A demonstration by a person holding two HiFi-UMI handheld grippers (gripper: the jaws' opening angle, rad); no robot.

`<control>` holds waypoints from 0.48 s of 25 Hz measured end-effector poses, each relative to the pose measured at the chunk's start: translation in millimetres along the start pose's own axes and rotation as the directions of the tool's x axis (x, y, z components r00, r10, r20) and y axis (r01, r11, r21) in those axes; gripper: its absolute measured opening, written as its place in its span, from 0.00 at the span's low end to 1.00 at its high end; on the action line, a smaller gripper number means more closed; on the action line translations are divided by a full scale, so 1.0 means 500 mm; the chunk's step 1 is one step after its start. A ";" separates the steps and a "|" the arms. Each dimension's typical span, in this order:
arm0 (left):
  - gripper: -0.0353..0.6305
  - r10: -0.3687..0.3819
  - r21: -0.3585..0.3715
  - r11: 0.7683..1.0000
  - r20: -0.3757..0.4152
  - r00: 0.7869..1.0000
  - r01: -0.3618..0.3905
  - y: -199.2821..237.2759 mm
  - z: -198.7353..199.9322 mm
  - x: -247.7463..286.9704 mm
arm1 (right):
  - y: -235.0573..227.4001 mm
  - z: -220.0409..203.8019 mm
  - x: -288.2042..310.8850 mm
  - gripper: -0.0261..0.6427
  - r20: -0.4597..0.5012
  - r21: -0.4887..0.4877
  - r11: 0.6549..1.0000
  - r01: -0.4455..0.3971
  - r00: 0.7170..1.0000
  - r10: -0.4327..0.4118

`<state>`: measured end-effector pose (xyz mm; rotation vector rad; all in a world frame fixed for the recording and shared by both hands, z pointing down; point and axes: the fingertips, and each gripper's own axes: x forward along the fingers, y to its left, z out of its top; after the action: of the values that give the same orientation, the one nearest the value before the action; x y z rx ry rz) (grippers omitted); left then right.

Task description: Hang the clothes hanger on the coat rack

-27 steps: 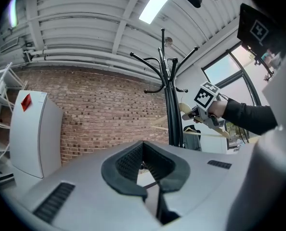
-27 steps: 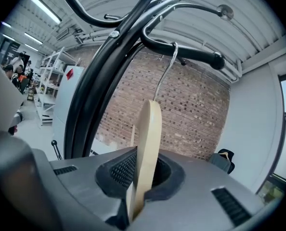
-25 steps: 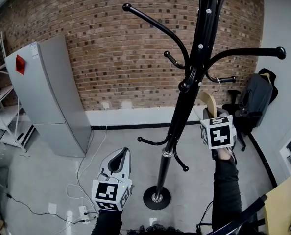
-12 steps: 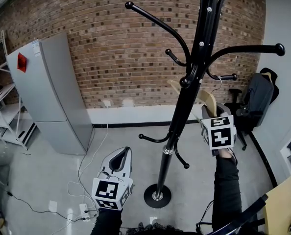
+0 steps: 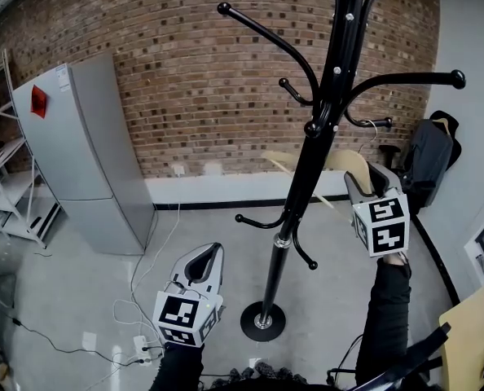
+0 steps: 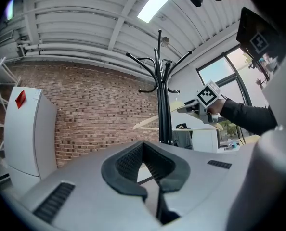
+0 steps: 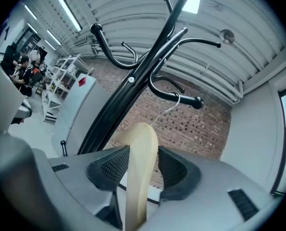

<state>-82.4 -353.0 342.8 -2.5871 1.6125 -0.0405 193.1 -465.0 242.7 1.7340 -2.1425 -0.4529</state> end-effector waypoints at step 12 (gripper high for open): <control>0.07 -0.021 -0.025 0.999 -0.001 1.000 0.021 0.001 -0.008 -0.126 | 0.012 -0.004 -0.106 0.31 0.000 0.029 0.996 0.088 0.996 -0.088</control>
<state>-111.1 -296.8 348.3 -2.6230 1.5966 -0.0232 198.9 -412.0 243.8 1.8506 -2.0894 -0.4474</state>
